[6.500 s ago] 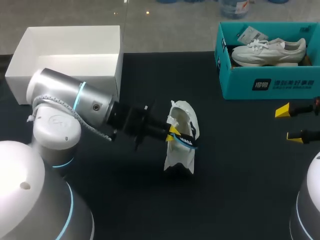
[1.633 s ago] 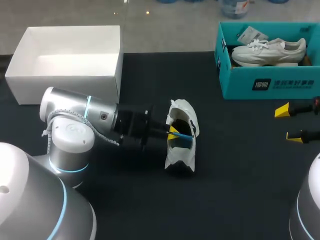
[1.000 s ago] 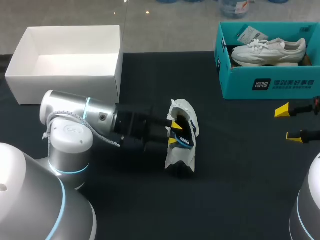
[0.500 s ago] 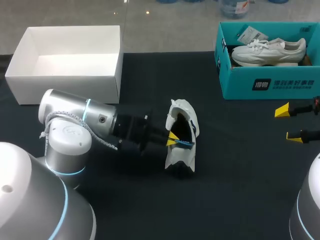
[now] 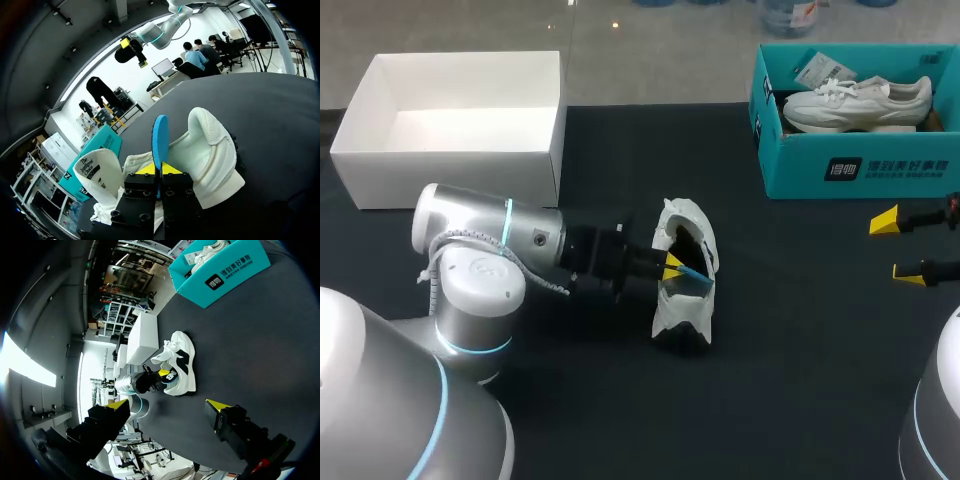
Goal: Take the shoe out of the shoebox, open the shoe tongue, remove and reinsert the insole, then place the shoe into the shoebox
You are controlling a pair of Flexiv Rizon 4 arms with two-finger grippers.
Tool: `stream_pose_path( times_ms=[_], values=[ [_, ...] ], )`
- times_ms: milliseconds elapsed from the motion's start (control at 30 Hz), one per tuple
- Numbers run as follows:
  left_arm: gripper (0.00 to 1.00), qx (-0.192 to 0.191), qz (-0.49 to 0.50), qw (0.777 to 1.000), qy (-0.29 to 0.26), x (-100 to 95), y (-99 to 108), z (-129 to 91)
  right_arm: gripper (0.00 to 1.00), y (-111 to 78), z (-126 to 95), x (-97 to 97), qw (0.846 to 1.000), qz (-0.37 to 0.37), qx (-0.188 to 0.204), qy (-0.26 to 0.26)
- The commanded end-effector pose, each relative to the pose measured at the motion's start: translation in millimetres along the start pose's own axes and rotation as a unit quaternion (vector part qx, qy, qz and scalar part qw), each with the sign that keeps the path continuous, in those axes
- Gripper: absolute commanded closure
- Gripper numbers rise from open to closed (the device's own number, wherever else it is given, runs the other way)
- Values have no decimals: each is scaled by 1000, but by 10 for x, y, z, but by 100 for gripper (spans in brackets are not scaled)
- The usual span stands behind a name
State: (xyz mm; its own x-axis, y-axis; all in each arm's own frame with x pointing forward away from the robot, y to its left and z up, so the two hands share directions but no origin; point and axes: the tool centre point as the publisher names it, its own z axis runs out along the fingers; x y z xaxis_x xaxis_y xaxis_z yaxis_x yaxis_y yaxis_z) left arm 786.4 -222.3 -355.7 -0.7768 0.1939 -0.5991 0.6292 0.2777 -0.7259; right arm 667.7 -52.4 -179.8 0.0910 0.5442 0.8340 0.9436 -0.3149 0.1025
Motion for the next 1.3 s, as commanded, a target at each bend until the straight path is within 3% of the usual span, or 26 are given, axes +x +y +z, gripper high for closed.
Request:
stream_pose_path(
  times_ms=[33,67,100,200,333,500,667,900,1267,1300],
  values=[
    [100,-2,-1,1000,-6,12,14,47,0,-39,-17,5,1000,1,-3,-2],
    [92,4,-5,1000,-8,21,-20,25,0,-39,-17,5,1000,1,-3,-2],
    [77,8,-7,1000,-8,27,-45,5,0,-39,-17,5,1000,1,-3,-2],
    [63,14,-6,1000,-9,52,-114,-50,0,-39,-17,5,1000,1,-3,-2],
    [64,24,-3,1000,-7,89,-214,-113,0,-39,-17,5,1000,1,-3,-2],
    [73,35,6,999,-3,134,-325,-148,0,-39,-17,5,1000,1,-3,-2],
    [100,36,10,999,7,169,-354,-124,0,-39,-17,5,1000,1,-3,-2],
    [100,25,1,999,31,268,-262,-3,0,-39,-17,5,1000,1,-3,-2],
    [100,8,-8,1000,22,201,-145,4,0,-39,-17,5,1000,1,-3,-2],
    [77,9,-9,1000,19,195,-167,-25,0,-39,-17,5,1000,1,-3,-2]
  ],
)
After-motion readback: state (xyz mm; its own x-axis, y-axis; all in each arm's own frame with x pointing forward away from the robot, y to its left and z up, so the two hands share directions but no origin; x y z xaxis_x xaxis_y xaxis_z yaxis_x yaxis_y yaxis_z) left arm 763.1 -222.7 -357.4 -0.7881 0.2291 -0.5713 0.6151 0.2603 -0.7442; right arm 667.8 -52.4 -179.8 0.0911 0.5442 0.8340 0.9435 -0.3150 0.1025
